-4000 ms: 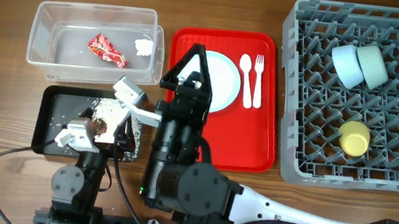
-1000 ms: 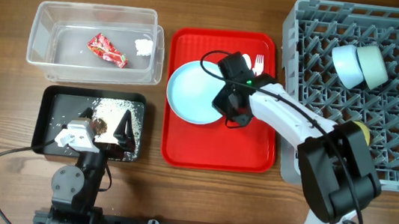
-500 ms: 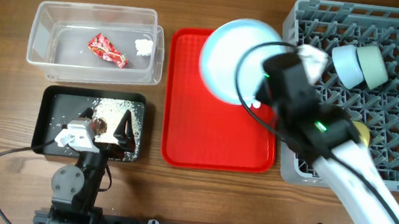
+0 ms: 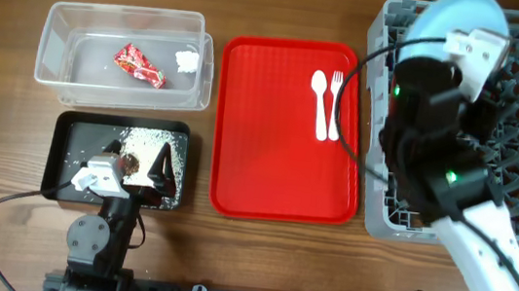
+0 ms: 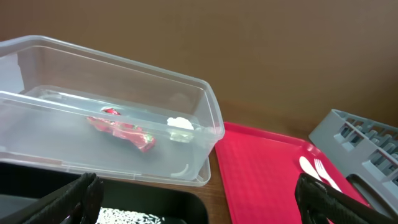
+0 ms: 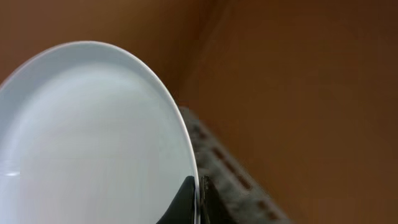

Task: Sort waste into correct bins and load items into the dishwasher rack
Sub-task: 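Lift the light-blue plate and carry it into the rack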

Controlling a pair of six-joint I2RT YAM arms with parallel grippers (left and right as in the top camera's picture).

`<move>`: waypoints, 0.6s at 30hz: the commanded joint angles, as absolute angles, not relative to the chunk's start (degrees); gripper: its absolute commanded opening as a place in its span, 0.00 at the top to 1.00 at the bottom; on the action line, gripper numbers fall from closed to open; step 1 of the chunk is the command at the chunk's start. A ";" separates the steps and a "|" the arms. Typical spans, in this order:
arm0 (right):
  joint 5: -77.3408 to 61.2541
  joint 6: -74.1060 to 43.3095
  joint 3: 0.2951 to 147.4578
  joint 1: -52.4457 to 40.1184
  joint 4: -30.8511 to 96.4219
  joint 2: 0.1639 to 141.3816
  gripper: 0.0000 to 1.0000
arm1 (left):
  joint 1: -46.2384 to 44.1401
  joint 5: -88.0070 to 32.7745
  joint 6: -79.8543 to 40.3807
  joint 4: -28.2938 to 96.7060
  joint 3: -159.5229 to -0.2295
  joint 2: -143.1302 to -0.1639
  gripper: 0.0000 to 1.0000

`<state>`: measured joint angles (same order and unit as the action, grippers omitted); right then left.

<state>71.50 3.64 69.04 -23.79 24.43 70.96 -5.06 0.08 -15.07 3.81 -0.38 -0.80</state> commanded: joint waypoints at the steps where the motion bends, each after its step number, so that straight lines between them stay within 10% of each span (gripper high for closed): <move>1: 75.81 12.08 69.41 -18.92 22.63 76.27 0.96 | -4.60 -0.43 -14.31 4.14 -0.34 -0.38 0.00; 18: 70.43 14.98 69.41 -13.15 18.41 93.47 0.96 | -4.60 -0.43 -14.31 4.14 -0.34 -0.38 0.00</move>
